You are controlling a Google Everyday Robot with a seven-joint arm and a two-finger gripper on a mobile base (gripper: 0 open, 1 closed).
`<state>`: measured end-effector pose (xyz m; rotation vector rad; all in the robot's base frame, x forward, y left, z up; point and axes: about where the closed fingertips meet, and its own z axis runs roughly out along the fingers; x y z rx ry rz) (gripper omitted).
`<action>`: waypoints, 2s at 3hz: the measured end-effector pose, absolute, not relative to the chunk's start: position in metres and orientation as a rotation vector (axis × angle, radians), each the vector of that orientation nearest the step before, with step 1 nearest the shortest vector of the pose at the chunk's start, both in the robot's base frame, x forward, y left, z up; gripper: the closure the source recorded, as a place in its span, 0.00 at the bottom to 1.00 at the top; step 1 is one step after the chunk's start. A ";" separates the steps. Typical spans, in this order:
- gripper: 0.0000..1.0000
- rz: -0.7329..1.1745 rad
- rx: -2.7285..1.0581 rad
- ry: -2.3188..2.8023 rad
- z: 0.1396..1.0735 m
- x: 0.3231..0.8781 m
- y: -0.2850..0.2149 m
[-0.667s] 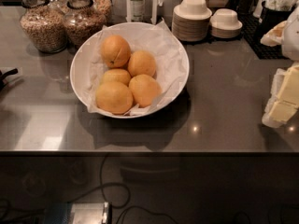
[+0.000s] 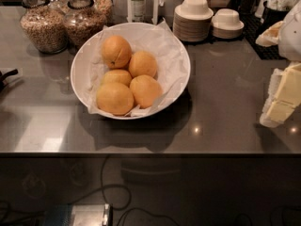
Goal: Pick orange from white bowl
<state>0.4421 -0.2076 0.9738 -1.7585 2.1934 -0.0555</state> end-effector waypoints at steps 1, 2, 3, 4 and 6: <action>0.00 0.064 -1.862 2.041 0.974 0.452 -0.174; 0.00 0.196 -1.955 1.819 0.983 0.456 -0.132; 0.00 0.325 -1.994 1.632 0.989 0.454 -0.090; 0.00 0.391 -2.014 1.555 0.982 0.451 -0.048; 0.00 0.373 -2.092 1.609 0.935 0.469 0.025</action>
Offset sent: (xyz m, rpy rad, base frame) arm 0.0070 0.1301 0.0260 0.3469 -0.0442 0.5603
